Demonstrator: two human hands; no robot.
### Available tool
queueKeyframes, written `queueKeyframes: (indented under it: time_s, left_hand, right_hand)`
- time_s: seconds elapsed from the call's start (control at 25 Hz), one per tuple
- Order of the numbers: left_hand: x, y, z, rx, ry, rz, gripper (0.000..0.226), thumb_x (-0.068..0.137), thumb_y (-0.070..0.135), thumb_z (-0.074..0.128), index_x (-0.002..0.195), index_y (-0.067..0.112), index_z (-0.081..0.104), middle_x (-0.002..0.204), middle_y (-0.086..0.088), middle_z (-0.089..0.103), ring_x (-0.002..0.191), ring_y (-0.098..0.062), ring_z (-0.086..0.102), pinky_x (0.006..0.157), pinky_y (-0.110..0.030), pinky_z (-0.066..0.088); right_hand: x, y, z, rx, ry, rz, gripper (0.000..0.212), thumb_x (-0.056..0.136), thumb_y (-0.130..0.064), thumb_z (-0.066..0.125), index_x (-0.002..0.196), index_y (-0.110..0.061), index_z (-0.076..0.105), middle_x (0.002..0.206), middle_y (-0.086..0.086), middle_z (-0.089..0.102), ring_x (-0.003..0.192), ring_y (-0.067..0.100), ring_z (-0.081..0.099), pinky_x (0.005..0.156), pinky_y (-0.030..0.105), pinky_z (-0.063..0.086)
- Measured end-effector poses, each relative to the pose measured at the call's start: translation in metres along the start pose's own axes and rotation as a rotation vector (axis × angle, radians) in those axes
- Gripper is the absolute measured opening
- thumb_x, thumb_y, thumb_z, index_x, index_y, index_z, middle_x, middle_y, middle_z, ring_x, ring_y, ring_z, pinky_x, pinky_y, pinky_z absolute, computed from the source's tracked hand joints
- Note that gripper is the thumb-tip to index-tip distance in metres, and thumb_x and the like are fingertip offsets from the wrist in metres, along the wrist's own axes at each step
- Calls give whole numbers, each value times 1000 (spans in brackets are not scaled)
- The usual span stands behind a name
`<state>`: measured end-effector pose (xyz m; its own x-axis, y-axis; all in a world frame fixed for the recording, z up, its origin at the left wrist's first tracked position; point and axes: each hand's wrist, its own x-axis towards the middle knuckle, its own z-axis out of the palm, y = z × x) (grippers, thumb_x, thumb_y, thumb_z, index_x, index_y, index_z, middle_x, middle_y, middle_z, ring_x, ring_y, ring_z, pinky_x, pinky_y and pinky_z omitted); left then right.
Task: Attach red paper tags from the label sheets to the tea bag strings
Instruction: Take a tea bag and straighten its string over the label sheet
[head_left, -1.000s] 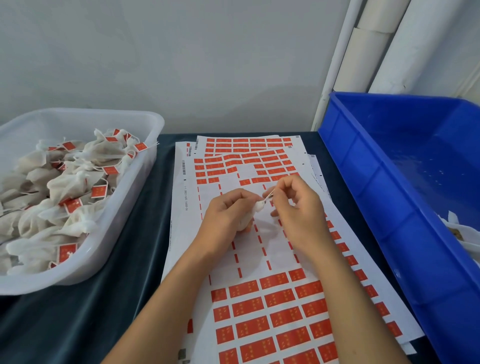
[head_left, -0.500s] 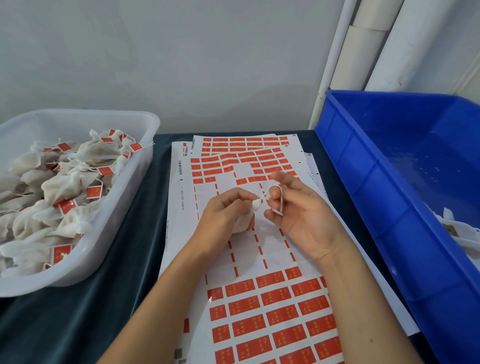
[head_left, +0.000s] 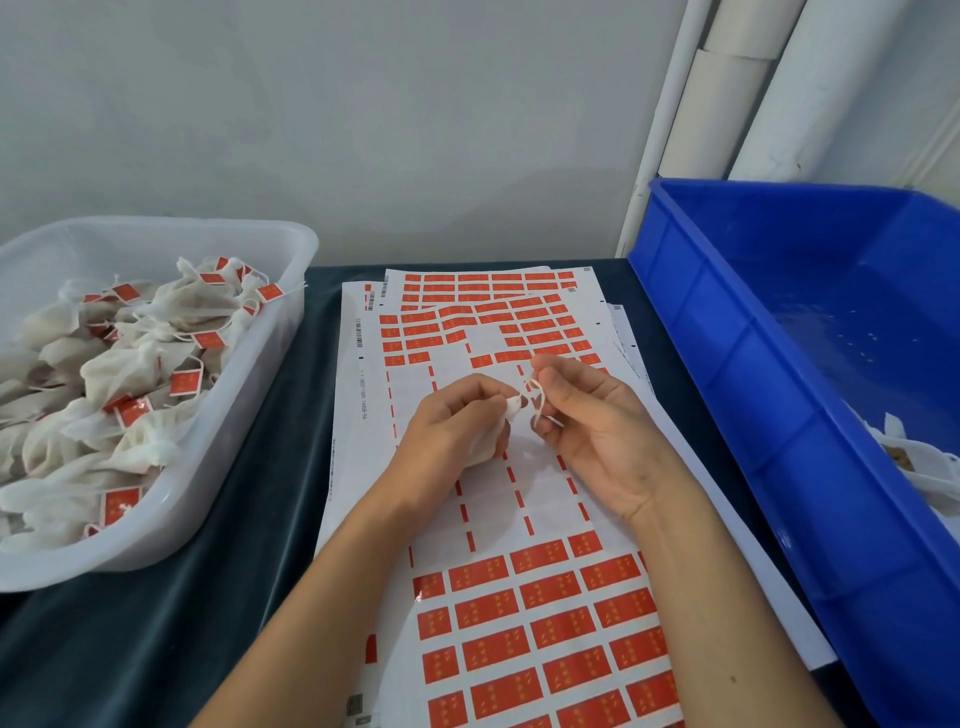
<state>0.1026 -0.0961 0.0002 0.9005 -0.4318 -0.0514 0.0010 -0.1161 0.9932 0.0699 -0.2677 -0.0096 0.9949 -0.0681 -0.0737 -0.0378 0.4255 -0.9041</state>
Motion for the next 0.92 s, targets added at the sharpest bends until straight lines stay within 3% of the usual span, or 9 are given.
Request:
queueKeyframes:
  time_s: [0.12,0.24,0.32,0.6,0.76,0.92]
  left_hand:
    - [-1,0,1,17,3,11,24,109,24,51,98,22,73,82,0,69,76,-14,65,76,-24,54]
    - [-1,0,1,-6,23,24,24,108,25,52,95,19,71,78,-1,66,74,-16,62,76,-26,52]
    - [-1,1,1,-26,36,24,24,108,28,53,93,19,70,75,-2,65,72,-17,60,75,-28,51]
    - [0,-1,0,-39,32,27,28,108,32,52,91,16,67,74,-1,63,74,-19,59,78,-29,52]
    - [2,-1,0,3,26,16,28,107,33,52,89,19,67,72,2,64,70,-15,58,73,-24,51]
    - [3,-2,1,19,25,17,26,107,34,53,92,21,69,70,3,63,68,-14,57,71,-24,51]
  right_hand:
    - [0,1,0,-115,8,-34,17,95,-23,70,109,-25,79,122,2,74,100,17,72,85,29,57]
    - [0,4,-1,-288,-3,-56,35,102,-4,56,114,-30,77,122,-4,73,108,26,67,89,33,56]
    - [0,4,0,-324,-10,-52,40,100,-3,53,116,-32,76,123,-8,72,110,27,66,89,35,56]
    - [-4,2,10,-493,20,-100,24,88,-47,75,111,-42,75,121,-21,71,107,5,67,89,31,59]
    - [-4,3,13,-530,138,-103,29,81,-59,68,101,-40,79,107,-19,75,101,15,68,87,31,58]
    - [-3,3,14,-445,181,-128,26,88,-55,65,96,-35,79,103,-12,75,93,19,65,85,33,57]
